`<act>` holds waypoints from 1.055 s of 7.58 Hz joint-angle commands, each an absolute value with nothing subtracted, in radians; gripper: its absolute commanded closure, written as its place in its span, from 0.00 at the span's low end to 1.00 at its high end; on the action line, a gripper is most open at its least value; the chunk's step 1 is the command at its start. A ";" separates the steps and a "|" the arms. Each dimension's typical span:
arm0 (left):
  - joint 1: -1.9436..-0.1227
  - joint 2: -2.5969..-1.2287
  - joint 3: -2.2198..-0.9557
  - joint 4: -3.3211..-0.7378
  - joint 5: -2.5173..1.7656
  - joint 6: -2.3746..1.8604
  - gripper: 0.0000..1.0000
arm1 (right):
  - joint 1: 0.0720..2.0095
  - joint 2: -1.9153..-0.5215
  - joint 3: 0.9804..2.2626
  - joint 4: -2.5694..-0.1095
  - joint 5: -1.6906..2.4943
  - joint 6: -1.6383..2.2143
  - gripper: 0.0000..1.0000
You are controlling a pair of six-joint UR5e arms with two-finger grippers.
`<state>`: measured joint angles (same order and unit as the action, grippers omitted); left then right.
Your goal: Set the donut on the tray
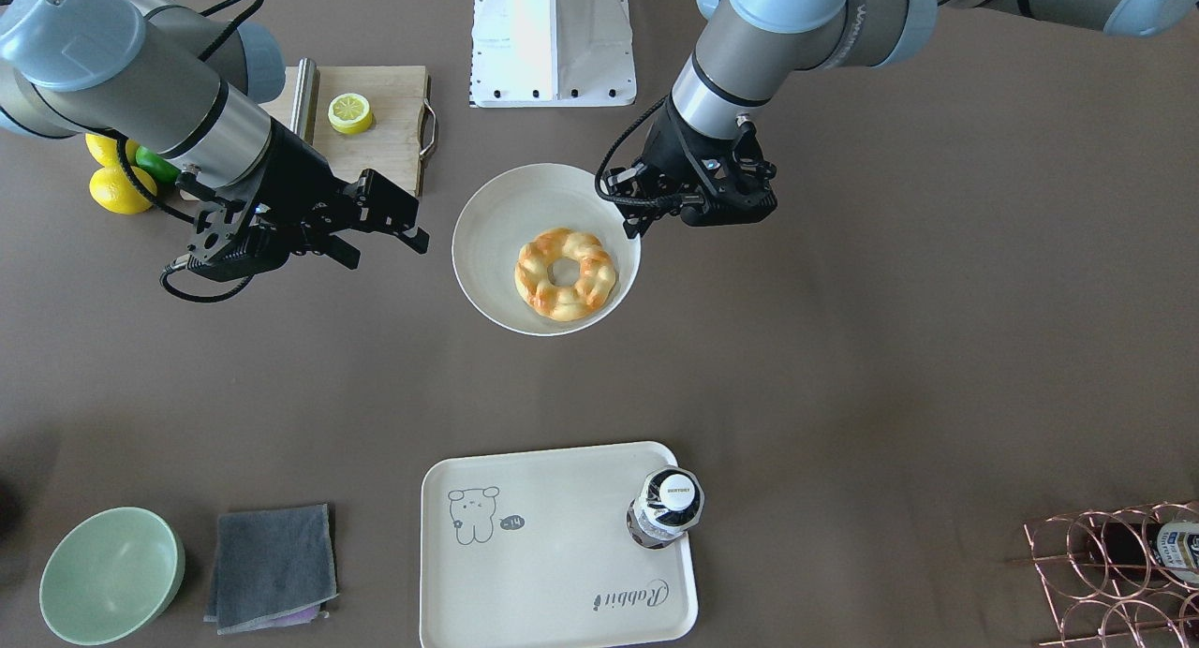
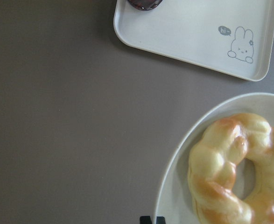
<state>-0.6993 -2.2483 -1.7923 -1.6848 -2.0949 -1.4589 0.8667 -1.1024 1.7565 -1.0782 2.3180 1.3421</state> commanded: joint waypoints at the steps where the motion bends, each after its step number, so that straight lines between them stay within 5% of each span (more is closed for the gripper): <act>1: -0.655 -2.296 -1.784 -1.664 -2.056 -1.503 1.00 | 0.858 -1.097 1.755 -1.078 2.303 1.335 0.06; 3: -0.646 -2.322 -1.778 -1.642 -2.054 -1.517 1.00 | 0.851 -1.098 1.755 -1.078 2.301 1.335 0.32; 8: -0.634 -2.338 -1.746 -1.641 -2.014 -1.526 1.00 | 0.833 -1.106 1.758 -1.080 2.303 1.336 0.35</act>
